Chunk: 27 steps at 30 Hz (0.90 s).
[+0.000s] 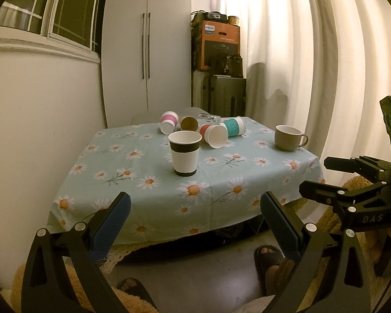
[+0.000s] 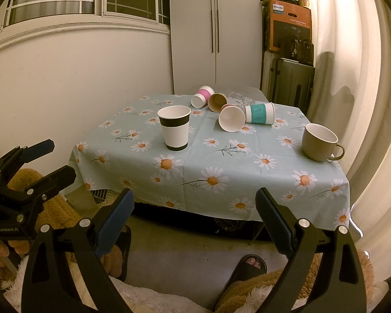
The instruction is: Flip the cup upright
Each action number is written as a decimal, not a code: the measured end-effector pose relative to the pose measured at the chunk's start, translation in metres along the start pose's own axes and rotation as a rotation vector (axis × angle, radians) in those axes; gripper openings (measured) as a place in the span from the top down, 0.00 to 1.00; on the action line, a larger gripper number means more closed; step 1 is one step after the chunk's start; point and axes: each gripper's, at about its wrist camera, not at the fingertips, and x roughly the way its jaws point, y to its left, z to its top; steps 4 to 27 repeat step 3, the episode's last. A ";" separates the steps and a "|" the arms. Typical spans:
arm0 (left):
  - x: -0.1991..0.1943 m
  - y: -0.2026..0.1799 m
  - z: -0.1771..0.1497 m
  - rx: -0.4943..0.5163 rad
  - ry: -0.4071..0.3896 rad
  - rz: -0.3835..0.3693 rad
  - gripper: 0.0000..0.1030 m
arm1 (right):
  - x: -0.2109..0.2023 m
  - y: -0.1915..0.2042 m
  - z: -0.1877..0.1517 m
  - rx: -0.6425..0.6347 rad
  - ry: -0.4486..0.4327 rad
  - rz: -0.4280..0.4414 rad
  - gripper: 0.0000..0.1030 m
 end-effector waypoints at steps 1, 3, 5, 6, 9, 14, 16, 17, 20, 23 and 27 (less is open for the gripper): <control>0.000 0.000 -0.001 -0.001 0.000 0.000 0.06 | 0.000 -0.001 0.000 0.000 0.000 0.000 0.10; 0.002 0.000 -0.002 -0.003 0.001 0.002 0.06 | 0.000 0.000 0.000 0.001 0.000 0.000 0.10; 0.002 0.000 -0.002 -0.003 0.001 0.002 0.06 | 0.000 0.000 0.000 0.001 0.000 0.000 0.10; 0.002 0.000 -0.002 -0.003 0.001 0.002 0.06 | 0.000 0.000 0.000 0.001 0.000 0.000 0.10; 0.002 0.000 -0.002 -0.003 0.001 0.002 0.06 | 0.000 0.000 0.000 0.001 0.000 0.000 0.10; 0.002 0.000 -0.002 -0.003 0.001 0.002 0.06 | 0.000 0.000 0.000 0.001 0.000 0.000 0.10; 0.002 0.000 -0.002 -0.003 0.001 0.002 0.06 | 0.000 0.000 0.000 0.001 0.000 0.000 0.10; 0.002 0.000 -0.002 -0.003 0.001 0.002 0.06 | 0.000 0.000 0.000 0.001 0.000 0.000 0.10; 0.002 0.000 -0.002 -0.003 0.001 0.002 0.06 | 0.000 0.000 0.000 0.001 0.000 0.000 0.10; 0.002 0.000 -0.002 -0.003 0.001 0.002 0.06 | 0.000 0.000 0.000 0.001 0.000 0.000 0.10; 0.002 0.000 -0.002 -0.003 0.001 0.002 0.06 | 0.000 0.000 0.000 0.001 0.000 0.000 0.10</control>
